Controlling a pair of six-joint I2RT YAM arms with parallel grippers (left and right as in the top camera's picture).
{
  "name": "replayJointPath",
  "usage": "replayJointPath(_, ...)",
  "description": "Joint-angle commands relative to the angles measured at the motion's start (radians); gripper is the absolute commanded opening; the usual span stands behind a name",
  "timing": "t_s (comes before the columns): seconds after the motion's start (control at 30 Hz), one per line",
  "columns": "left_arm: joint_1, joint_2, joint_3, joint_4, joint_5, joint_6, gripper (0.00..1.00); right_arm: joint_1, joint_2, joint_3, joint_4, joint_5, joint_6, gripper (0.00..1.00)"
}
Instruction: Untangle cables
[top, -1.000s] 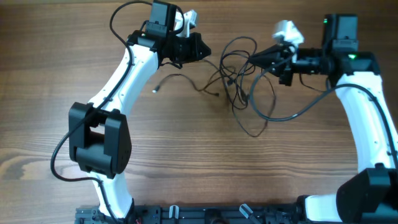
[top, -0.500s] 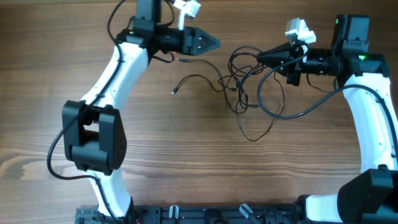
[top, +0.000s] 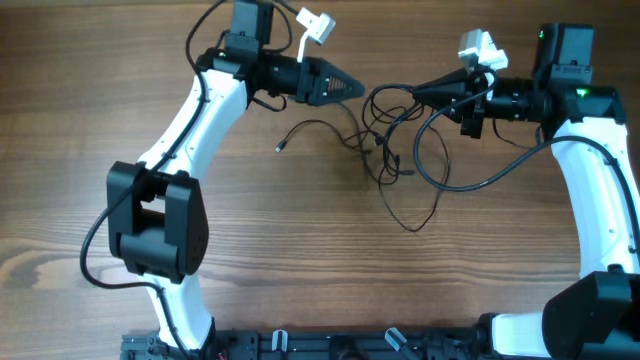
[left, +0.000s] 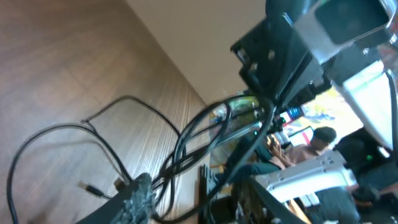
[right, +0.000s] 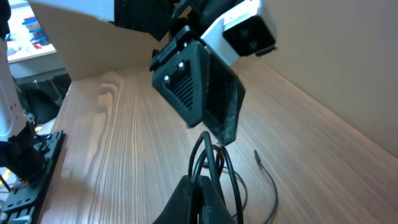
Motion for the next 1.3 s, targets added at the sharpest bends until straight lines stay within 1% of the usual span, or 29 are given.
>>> replayJointPath(0.0,0.003,-0.005,0.003,-0.098,0.026,0.17,0.45,0.002,-0.019,0.01,-0.002,-0.031,-0.018,0.04)
replayJointPath(0.07,0.003,-0.005,0.003,-0.148,0.026,0.227,0.46,0.002,-0.019,0.01,-0.002,-0.031,-0.018,0.04)
replayJointPath(0.17,0.003,-0.005,0.003,-0.192,0.023,0.299,0.51,0.002,-0.018,0.01,-0.002,-0.031,-0.018,0.04)
replayJointPath(0.2,0.0,-0.005,0.003,-0.188,0.007,0.299,0.53,0.002,-0.018,0.01,-0.002,-0.031,-0.018,0.04)
replayJointPath(0.27,-0.013,-0.005,0.003,-0.177,-0.075,0.302,0.55,0.002,-0.018,0.01,-0.002,-0.031,-0.017,0.04)
replayJointPath(0.3,-0.033,-0.005,0.003,-0.166,-0.182,0.302,0.56,0.002,-0.018,0.01,-0.002,-0.031,-0.018,0.04)
replayJointPath(0.33,-0.044,-0.005,0.003,-0.162,-0.222,0.302,0.58,0.002,-0.018,0.01,-0.002,-0.031,-0.018,0.04)
replayJointPath(0.47,-0.08,-0.005,0.003,-0.106,-0.286,0.301,0.59,0.002,-0.018,0.01,-0.002,-0.031,-0.018,0.04)
replayJointPath(0.5,-0.087,-0.005,0.003,-0.086,-0.297,0.301,0.6,0.002,-0.018,0.01,-0.002,-0.031,-0.018,0.04)
replayJointPath(0.57,-0.097,-0.005,0.003,-0.047,-0.325,0.292,0.65,0.002,-0.018,0.01,-0.002,-0.031,-0.017,0.04)
replayJointPath(0.6,-0.098,-0.005,0.003,-0.033,-0.33,0.293,0.65,0.002,-0.018,0.01,-0.002,-0.031,-0.018,0.04)
replayJointPath(0.67,-0.098,-0.005,0.003,-0.026,-0.33,0.293,0.57,0.002,-0.018,0.01,-0.001,-0.031,-0.018,0.04)
replayJointPath(0.73,-0.089,-0.005,0.003,-0.029,-0.33,0.292,0.44,0.002,-0.018,0.01,-0.001,-0.031,-0.018,0.04)
replayJointPath(0.77,-0.084,-0.005,0.003,-0.031,-0.33,0.29,0.39,0.002,-0.018,0.01,-0.001,-0.031,-0.017,0.04)
replayJointPath(0.9,-0.072,-0.005,0.003,-0.039,-0.33,0.285,0.36,0.002,-0.018,0.01,-0.001,-0.031,-0.018,0.04)
replayJointPath(1.03,-0.071,-0.005,0.003,-0.051,-0.33,0.286,0.25,0.002,-0.018,0.01,-0.002,-0.031,-0.017,0.04)
replayJointPath(1.1,-0.071,-0.005,0.003,-0.05,-0.329,0.286,0.24,0.002,-0.018,0.01,-0.002,-0.031,-0.017,0.04)
replayJointPath(1.13,-0.071,-0.005,0.003,-0.048,-0.329,0.286,0.24,0.002,-0.018,0.01,-0.002,-0.031,-0.018,0.04)
replayJointPath(1.17,-0.071,-0.005,0.003,-0.047,-0.325,0.285,0.31,0.002,-0.018,0.01,-0.002,-0.031,-0.017,0.04)
replayJointPath(1.2,-0.071,-0.005,0.003,-0.046,-0.322,0.286,0.42,0.002,-0.018,0.01,-0.002,-0.031,-0.017,0.04)
replayJointPath(1.23,-0.071,-0.005,0.003,-0.045,-0.313,0.286,0.48,0.002,-0.018,0.01,-0.002,-0.031,-0.017,0.04)
replayJointPath(1.27,-0.07,-0.005,0.003,-0.042,-0.293,0.286,0.5,0.002,-0.018,0.01,-0.002,-0.031,-0.017,0.04)
